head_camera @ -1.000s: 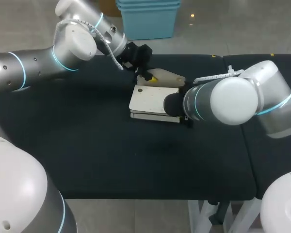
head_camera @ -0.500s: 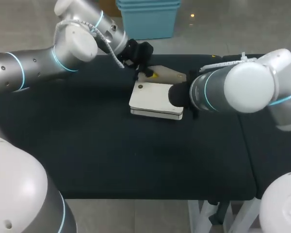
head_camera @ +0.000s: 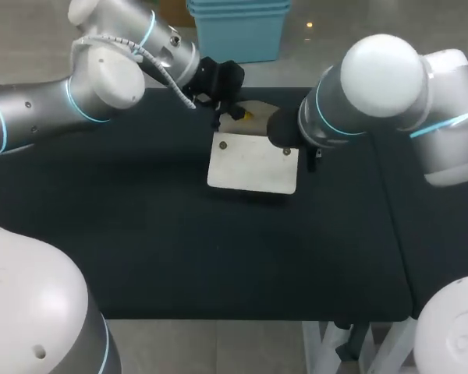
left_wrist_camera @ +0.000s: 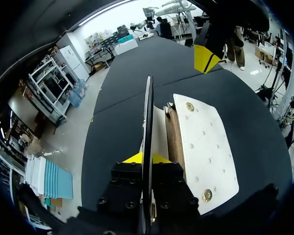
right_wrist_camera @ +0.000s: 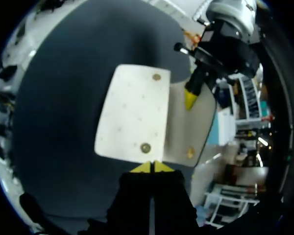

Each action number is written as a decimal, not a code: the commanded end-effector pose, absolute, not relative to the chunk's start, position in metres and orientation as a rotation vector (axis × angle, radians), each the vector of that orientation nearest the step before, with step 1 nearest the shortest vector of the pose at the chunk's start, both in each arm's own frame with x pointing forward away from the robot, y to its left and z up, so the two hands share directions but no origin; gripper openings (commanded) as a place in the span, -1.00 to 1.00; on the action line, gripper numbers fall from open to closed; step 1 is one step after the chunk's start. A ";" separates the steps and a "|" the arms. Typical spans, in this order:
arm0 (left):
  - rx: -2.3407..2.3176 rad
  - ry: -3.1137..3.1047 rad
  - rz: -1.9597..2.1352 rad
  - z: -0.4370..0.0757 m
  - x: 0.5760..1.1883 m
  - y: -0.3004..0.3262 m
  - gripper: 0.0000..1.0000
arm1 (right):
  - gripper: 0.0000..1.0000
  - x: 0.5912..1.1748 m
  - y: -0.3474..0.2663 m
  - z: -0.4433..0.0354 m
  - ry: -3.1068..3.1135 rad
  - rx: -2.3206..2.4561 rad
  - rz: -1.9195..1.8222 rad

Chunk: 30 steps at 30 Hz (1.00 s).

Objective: Pick up the bag, open it, inspect its contents, close it, and place it on the opposite side

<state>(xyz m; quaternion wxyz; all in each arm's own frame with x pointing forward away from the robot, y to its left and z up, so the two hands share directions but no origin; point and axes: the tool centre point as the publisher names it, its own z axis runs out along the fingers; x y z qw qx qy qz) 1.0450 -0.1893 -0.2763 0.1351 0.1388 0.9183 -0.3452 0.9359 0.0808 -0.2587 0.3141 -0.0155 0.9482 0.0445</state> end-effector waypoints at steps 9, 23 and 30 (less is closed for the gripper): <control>0.401 2.661 -0.994 -0.271 1.041 -0.186 -1.00 | -1.00 0.937 0.084 -0.257 2.523 -0.041 0.104; 0.349 2.645 -0.963 -0.244 1.040 -0.199 -1.00 | -1.00 0.970 0.083 -0.227 2.586 0.026 0.155; 0.320 2.682 -0.997 -0.239 1.038 -0.204 -1.00 | -1.00 0.983 0.090 -0.233 2.584 0.009 0.191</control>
